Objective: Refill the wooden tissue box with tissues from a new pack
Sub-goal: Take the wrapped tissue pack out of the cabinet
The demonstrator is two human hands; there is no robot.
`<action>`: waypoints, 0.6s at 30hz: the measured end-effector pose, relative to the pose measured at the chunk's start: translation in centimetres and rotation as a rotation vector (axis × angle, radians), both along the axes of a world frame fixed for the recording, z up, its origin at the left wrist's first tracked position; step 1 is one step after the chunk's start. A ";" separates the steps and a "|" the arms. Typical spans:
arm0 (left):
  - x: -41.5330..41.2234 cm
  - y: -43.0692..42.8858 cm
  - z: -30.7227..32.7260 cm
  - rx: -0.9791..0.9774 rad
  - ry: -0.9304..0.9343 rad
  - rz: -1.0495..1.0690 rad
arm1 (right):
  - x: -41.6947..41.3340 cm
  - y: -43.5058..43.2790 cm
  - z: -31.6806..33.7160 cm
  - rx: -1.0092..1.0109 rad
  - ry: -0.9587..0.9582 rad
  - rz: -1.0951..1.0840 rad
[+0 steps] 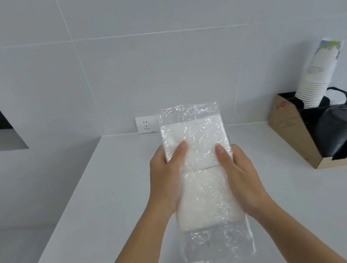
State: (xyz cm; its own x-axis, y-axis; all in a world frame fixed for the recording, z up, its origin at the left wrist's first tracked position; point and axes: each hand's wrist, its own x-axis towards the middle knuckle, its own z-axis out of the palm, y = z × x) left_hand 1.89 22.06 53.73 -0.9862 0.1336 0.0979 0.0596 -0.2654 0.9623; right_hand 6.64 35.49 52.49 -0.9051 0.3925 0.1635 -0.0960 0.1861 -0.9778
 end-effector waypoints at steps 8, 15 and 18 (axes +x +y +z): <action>-3.4 7.4 -1.6 0.016 -0.028 -0.045 | -3.5 7.1 -1.5 -0.005 -0.069 -0.008; -6.0 14.1 -4.9 0.049 -0.190 0.017 | -7.1 14.2 -4.4 0.041 -0.191 0.030; -6.9 16.1 -6.9 0.051 -0.296 0.056 | -8.5 16.3 -5.9 0.041 -0.267 0.070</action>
State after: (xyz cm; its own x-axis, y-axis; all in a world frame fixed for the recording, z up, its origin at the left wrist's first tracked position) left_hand -4.96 38.13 46.81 -0.9784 0.0806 -0.1901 -0.2060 -0.3180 0.9254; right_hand -1.81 51.78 46.63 -0.9429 0.3256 -0.0695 0.1498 0.2285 -0.9620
